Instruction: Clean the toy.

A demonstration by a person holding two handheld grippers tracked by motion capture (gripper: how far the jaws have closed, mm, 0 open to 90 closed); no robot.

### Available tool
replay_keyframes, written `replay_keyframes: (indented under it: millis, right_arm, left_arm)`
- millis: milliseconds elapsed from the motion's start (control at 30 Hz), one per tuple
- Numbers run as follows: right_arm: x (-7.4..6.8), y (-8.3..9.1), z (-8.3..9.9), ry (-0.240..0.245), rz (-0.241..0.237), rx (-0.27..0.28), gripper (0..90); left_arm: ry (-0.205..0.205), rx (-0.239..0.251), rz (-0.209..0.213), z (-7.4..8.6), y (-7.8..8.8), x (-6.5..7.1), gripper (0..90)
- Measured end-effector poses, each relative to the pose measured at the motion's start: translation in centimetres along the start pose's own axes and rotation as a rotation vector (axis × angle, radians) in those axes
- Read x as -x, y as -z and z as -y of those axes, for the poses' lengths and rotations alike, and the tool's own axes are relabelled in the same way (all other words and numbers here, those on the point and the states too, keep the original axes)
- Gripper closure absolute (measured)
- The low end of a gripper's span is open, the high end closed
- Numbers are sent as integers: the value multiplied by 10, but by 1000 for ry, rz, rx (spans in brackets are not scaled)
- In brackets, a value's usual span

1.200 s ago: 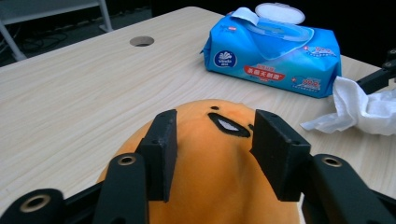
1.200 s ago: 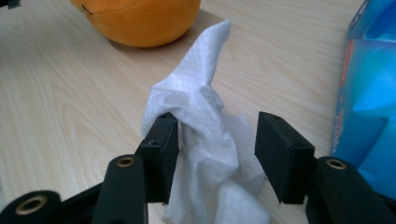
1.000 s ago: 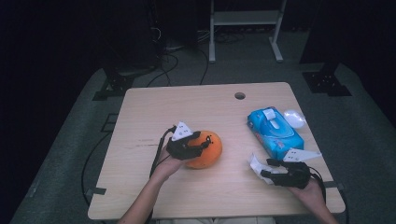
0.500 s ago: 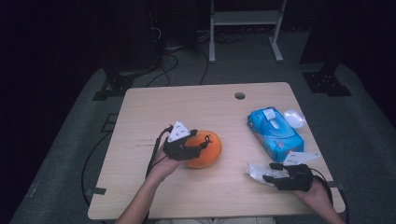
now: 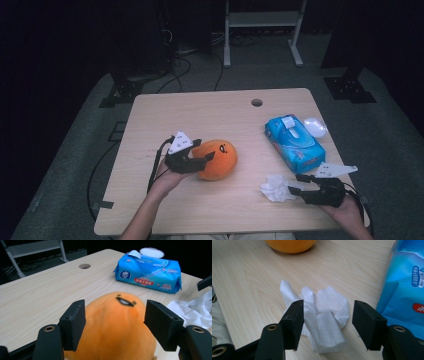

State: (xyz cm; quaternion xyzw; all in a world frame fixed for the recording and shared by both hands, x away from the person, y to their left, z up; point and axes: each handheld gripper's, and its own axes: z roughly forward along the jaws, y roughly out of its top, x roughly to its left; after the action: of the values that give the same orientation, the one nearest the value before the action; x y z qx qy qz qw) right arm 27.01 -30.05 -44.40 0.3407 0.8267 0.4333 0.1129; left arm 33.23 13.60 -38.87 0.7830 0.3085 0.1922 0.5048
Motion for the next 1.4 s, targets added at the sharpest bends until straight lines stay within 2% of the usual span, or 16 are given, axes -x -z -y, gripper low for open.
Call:
replay_keyframes:
  millis: [233, 300, 600, 867, 1133, 1200, 1267, 1333, 1400]
  right_arm:
    - [0, 1, -2, -6, -13, 23, 409]
    - [0, 1, -2, -11, -16, 22, 407]
    - [4, 6, -1, -37, -21, 45, 398]
    - [9, 11, 1, -68, -27, 73, 385]
    - [12, 9, 6, -97, -35, 76, 379]
    - [12, 9, 7, -101, -41, 79, 379]
    - [12, 9, 9, -111, -41, 78, 375]
    - [13, 10, 10, -119, -42, 86, 364]
    - [14, 12, 12, -140, -44, 97, 349]
  left_arm:
    - [21, -15, -34, 12, 17, -10, 312]
    - [8, -30, -48, 16, 21, -12, 309]
    - [24, -52, -69, 33, 36, -17, 298]
    - [68, -72, -92, 51, 51, -22, 281]
    - [94, -77, -99, 70, 57, -15, 264]
    - [109, -71, -101, 75, 58, -13, 255]
    - [145, -54, -98, 82, 59, -10, 243]
    - [138, -70, -107, 88, 60, -7, 224]
    - [146, -65, -110, 91, 63, -5, 220]
